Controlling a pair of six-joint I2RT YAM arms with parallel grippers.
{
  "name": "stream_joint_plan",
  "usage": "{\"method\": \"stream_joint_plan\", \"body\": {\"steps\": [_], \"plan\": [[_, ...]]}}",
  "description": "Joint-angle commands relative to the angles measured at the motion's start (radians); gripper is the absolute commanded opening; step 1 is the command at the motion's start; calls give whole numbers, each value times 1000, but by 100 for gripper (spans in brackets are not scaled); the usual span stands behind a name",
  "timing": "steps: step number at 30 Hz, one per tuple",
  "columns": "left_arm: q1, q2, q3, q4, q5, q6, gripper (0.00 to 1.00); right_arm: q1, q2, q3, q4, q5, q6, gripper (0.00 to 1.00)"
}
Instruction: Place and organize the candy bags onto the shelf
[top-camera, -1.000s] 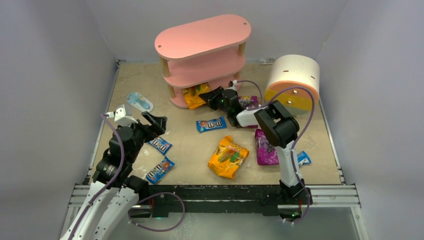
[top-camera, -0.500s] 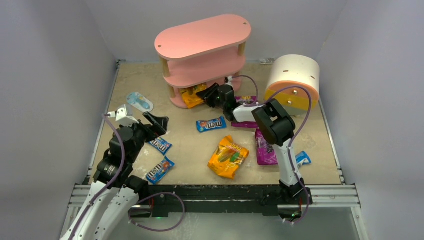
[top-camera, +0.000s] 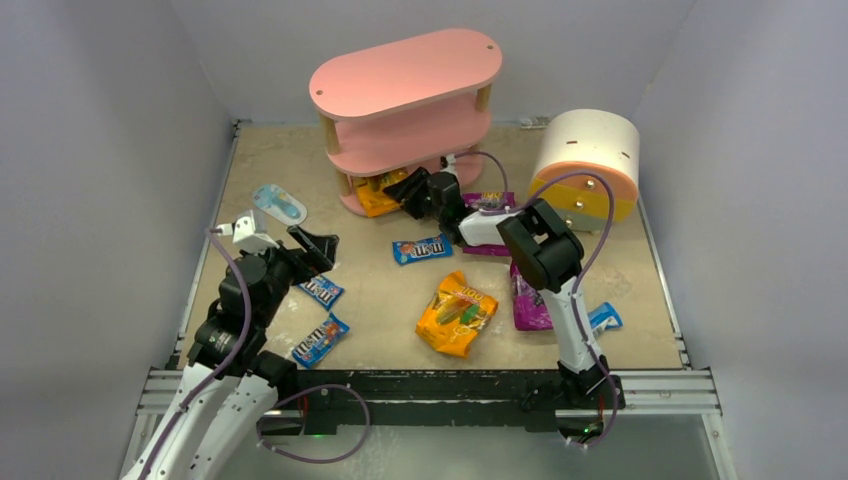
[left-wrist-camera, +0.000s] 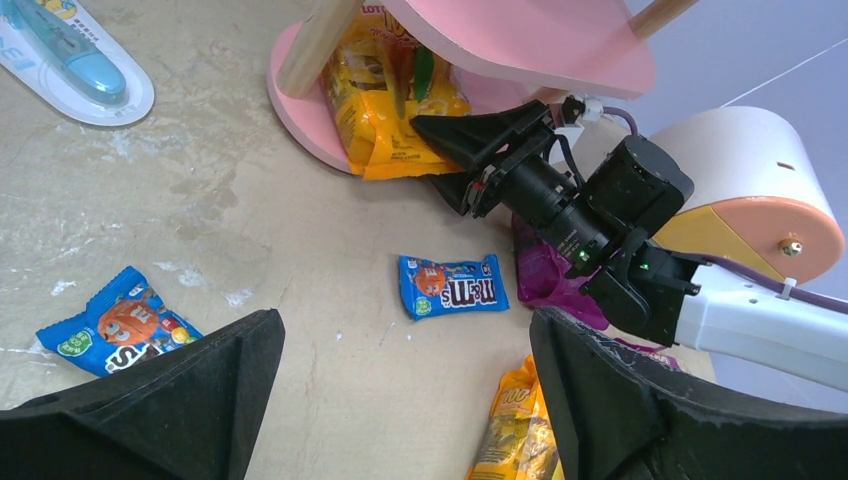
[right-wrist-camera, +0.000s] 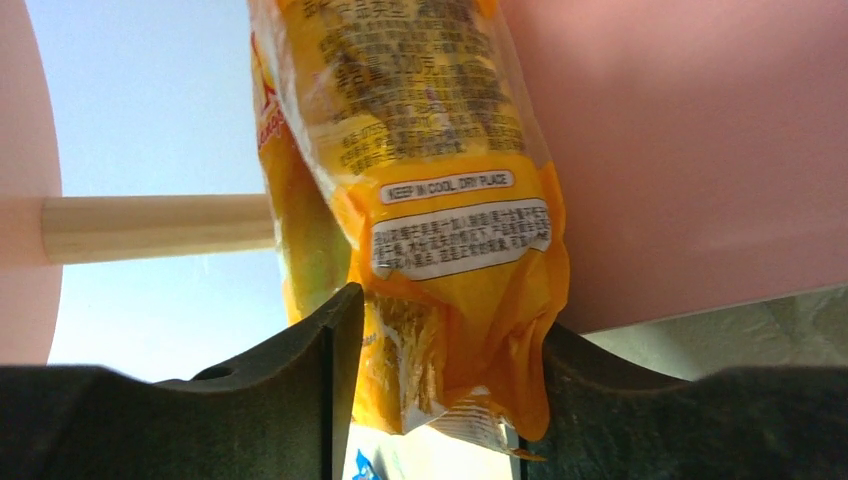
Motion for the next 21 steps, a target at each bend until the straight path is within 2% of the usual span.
{"method": "stream_joint_plan", "body": {"steps": [1,3,4,7,12,17,21], "plan": [[0,-5,-4,38,16,16,100,14,-37,6,-32,54,-34,57],[0,-4,-2,38,17,16,100,14,-60,-18,-26,67,-33,63],[0,-4,0,38,20,16,100,14,-71,-34,-14,64,-33,70],[0,-6,2,42,34,16,100,13,-109,-73,4,68,-31,78],[0,-21,13,26,43,9,100,13,-183,-143,-44,83,-13,83],[0,-38,23,1,46,2,100,14,-265,-232,-72,118,-22,97],[0,-39,29,-25,49,-4,100,14,-349,-288,-88,117,-90,98]]}}
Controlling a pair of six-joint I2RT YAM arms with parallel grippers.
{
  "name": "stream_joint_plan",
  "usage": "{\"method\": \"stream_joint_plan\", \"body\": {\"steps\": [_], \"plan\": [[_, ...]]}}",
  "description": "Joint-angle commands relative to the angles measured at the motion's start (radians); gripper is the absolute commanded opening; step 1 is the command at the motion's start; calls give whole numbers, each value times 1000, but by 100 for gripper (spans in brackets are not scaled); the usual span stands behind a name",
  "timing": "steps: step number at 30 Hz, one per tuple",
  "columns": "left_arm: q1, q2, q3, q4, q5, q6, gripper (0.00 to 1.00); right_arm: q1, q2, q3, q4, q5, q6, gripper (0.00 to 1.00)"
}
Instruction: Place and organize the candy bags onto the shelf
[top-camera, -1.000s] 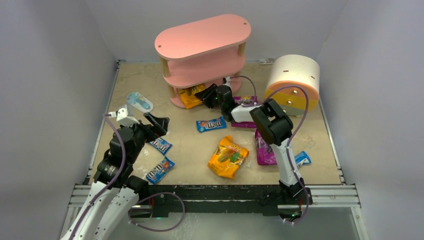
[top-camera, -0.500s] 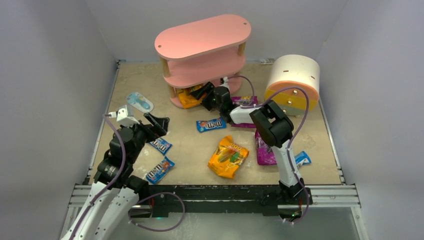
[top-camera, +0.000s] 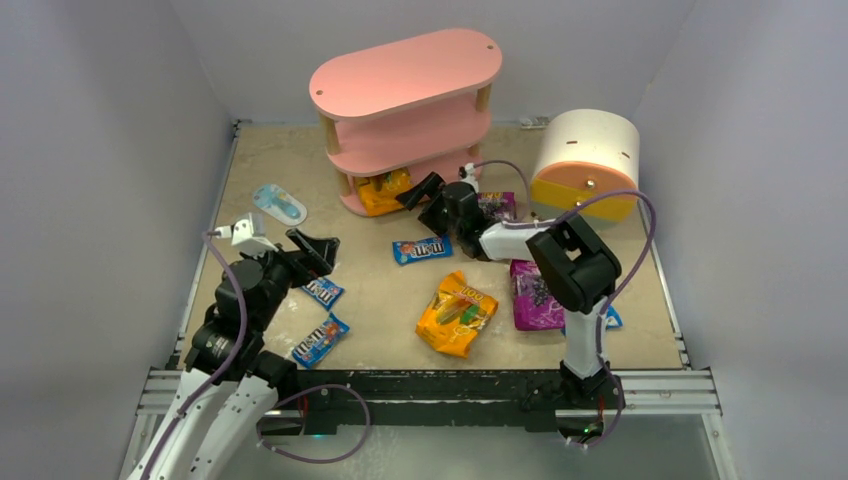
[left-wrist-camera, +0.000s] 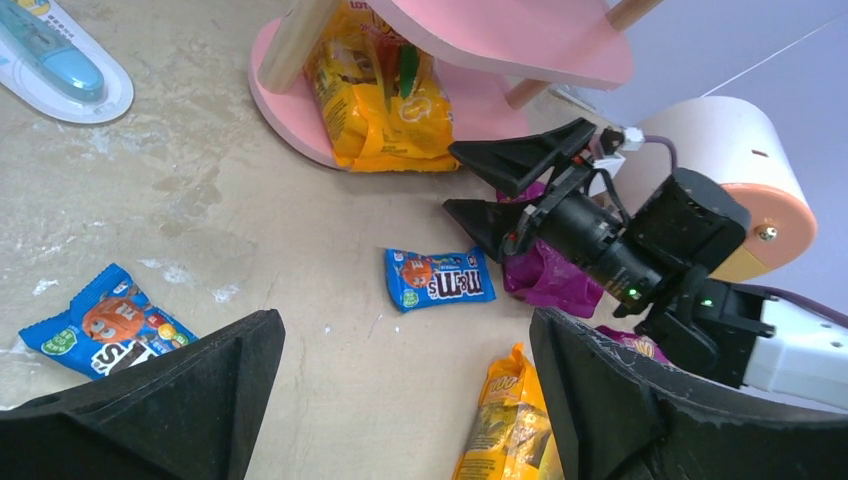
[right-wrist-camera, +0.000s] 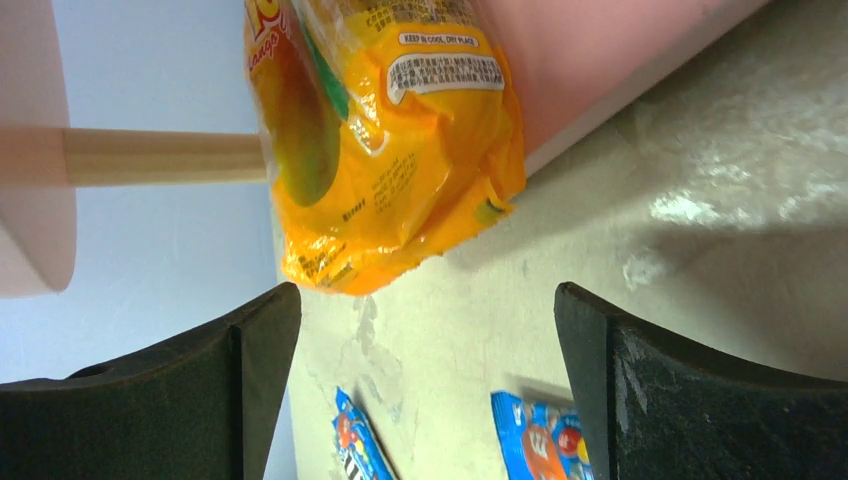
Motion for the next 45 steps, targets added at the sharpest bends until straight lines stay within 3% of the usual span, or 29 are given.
{"method": "stream_joint_plan", "body": {"steps": [1,7,14,21,26,30,34,39,43,45], "plan": [[0,-4,29,-24,18,-2,100,5,-125,-42,-65,25,-92,98],[-1,20,-12,38,67,-30,100,29,-368,-192,-212,-5,-232,98],[0,219,-116,276,308,-30,99,76,-752,-341,-672,128,-318,98],[-1,435,-138,465,423,-28,99,78,-1186,-495,-1055,4,-278,97],[-1,475,-160,480,415,-26,99,79,-1338,-608,-1068,-147,-221,97],[-1,485,-158,477,453,-10,99,79,-1287,-640,-1081,-114,-200,96],[-1,493,-165,480,494,-6,99,79,-1188,-682,-910,-177,-179,92],[-1,498,-177,486,519,-11,99,79,-1104,-766,-652,-200,-129,75],[-1,510,-202,569,626,-24,99,79,-1092,-753,-589,-173,-195,36],[-1,544,-202,616,698,-21,99,78,-1102,-719,-600,-174,-294,23]]}}
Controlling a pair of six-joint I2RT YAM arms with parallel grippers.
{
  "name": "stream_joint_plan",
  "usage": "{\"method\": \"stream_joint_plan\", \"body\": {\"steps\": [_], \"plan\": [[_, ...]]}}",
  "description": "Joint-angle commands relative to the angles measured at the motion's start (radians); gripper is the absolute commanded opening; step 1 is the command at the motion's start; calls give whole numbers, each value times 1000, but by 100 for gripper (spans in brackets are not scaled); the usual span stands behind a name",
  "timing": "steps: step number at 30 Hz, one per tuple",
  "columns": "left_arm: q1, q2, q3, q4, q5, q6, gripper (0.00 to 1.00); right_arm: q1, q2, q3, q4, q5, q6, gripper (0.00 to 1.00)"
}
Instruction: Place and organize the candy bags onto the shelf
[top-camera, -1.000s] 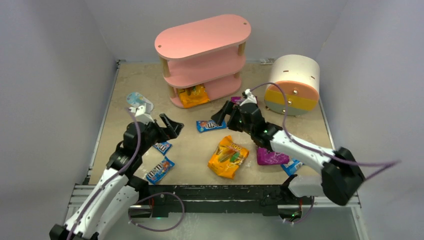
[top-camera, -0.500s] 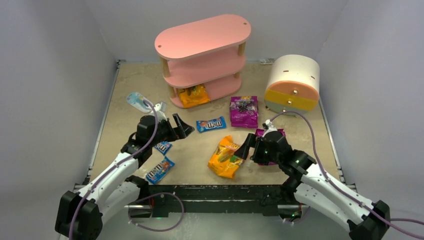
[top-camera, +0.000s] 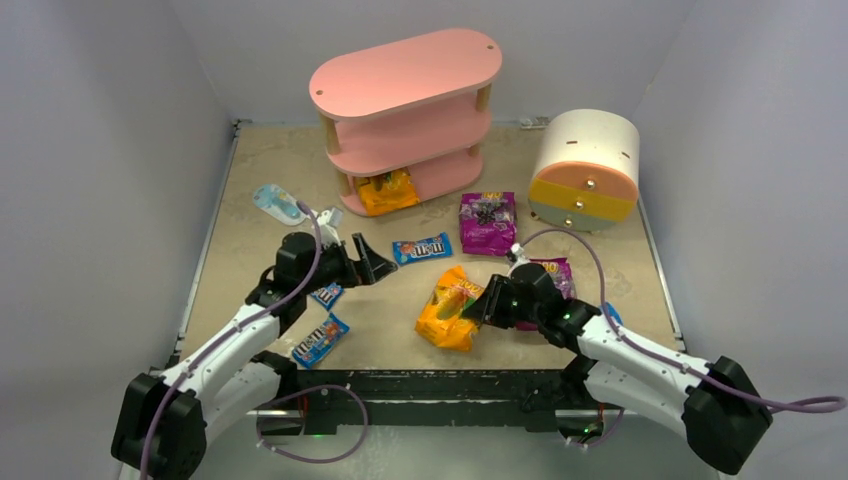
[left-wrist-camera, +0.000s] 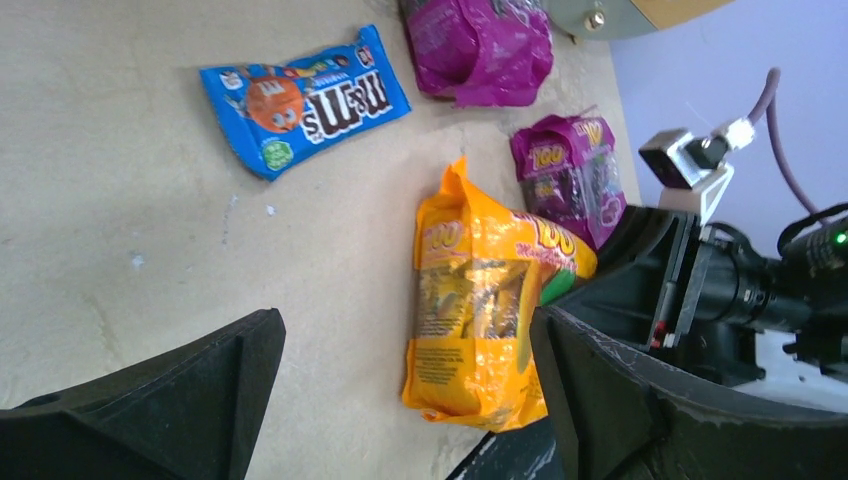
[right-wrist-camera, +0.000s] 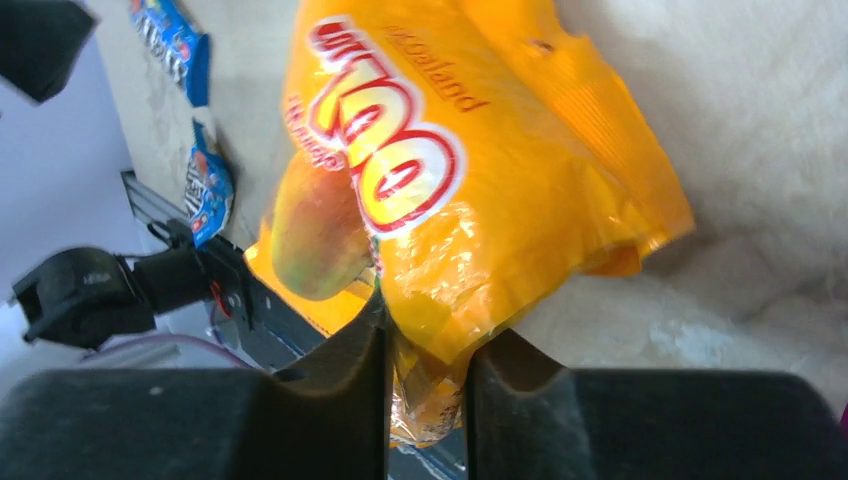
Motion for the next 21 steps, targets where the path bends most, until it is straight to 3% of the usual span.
{"method": "stream_joint_plan", "body": {"steps": [1,4,8,21], "plan": [[-1,61,-12,178,205,2,99,1,-14,63,84,7,-176,20],[-2,146,-12,318,419,-32,100,1,-21,114,119,-93,-329,11],[-13,239,-68,599,555,-180,100,1,-52,125,247,-282,-474,3],[-45,167,-95,764,606,-244,100,1,-64,277,368,-615,-655,0]]}}
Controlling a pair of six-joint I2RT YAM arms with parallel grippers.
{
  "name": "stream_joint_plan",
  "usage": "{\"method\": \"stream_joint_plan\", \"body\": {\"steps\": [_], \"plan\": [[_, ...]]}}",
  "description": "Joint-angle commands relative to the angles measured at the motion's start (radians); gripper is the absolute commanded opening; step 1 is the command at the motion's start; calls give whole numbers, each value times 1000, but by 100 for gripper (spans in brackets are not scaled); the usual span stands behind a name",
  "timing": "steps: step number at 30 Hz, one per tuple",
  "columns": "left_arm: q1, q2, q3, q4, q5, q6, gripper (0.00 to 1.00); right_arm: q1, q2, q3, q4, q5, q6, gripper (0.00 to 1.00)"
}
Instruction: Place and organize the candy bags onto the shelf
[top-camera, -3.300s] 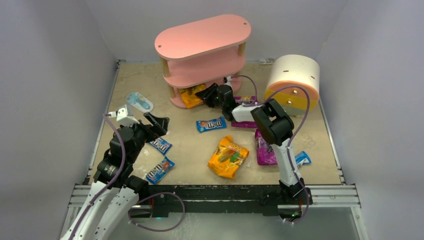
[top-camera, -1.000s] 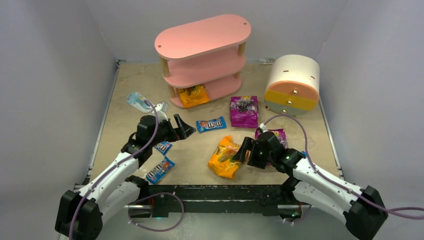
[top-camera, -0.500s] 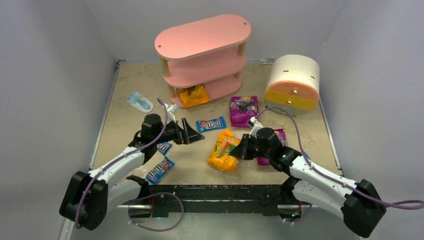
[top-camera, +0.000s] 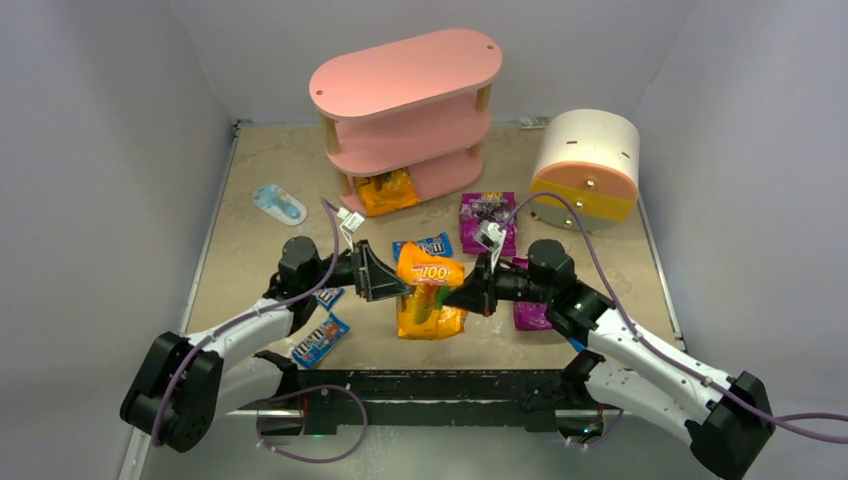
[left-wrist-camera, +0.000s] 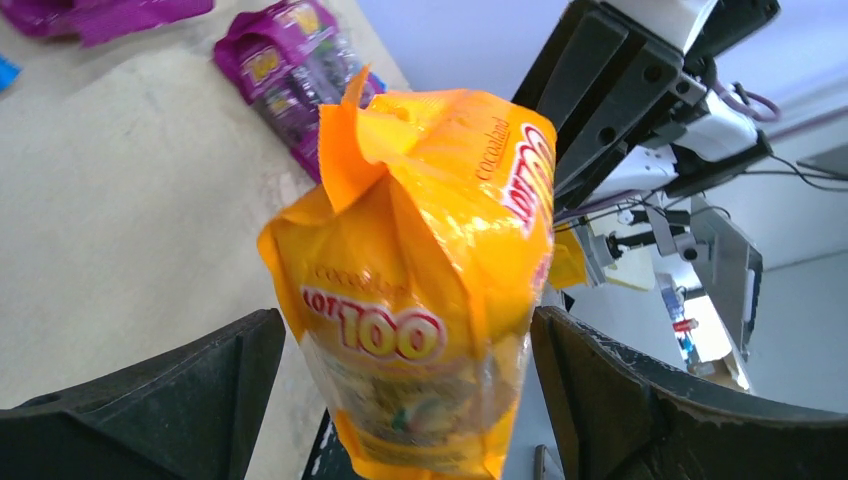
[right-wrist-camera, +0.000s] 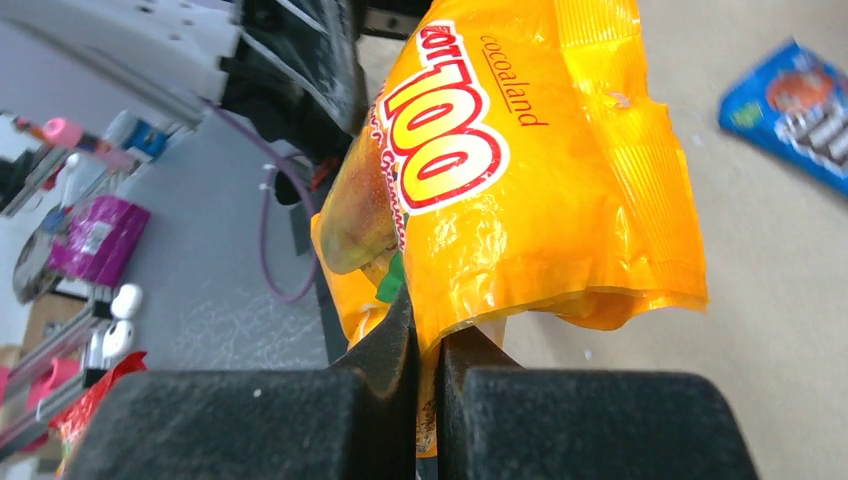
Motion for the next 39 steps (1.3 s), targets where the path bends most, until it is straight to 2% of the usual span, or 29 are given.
{"method": "stream_joint_plan", "body": {"steps": [1,7,9,10,13,15,17,18,19,21,24,32,35,39], "plan": [[-16,-57,-3,124,50,-30,100,2,13,112,181,-214,-81,0],[-35,-50,0,254,66,-100,99,2,72,157,227,-310,-121,0],[-49,-46,-2,312,66,-138,92,2,102,190,194,-310,-151,0],[-51,-44,-1,328,65,-146,84,2,110,204,177,-308,-171,0],[-52,-38,5,345,52,-158,51,2,118,230,127,-216,-221,0],[-52,-36,10,350,41,-170,29,3,117,255,70,-146,-225,6],[-51,-37,16,357,25,-185,10,1,109,282,-8,-66,-208,22],[-51,-39,19,361,14,-186,3,1,100,290,-36,-8,-201,34],[-50,-43,22,362,-1,-188,0,1,91,292,-55,42,-195,51],[-52,-54,30,368,-55,-188,0,1,61,283,-60,136,-145,75],[-52,-66,58,362,-141,-202,0,1,1,247,-27,266,-19,97],[-50,-85,210,312,-375,-207,0,1,-146,70,192,536,256,98],[-50,-124,254,256,-495,-187,0,1,-157,44,248,566,383,98],[-50,-212,296,116,-692,-114,0,1,-144,-8,419,534,491,98]]}}
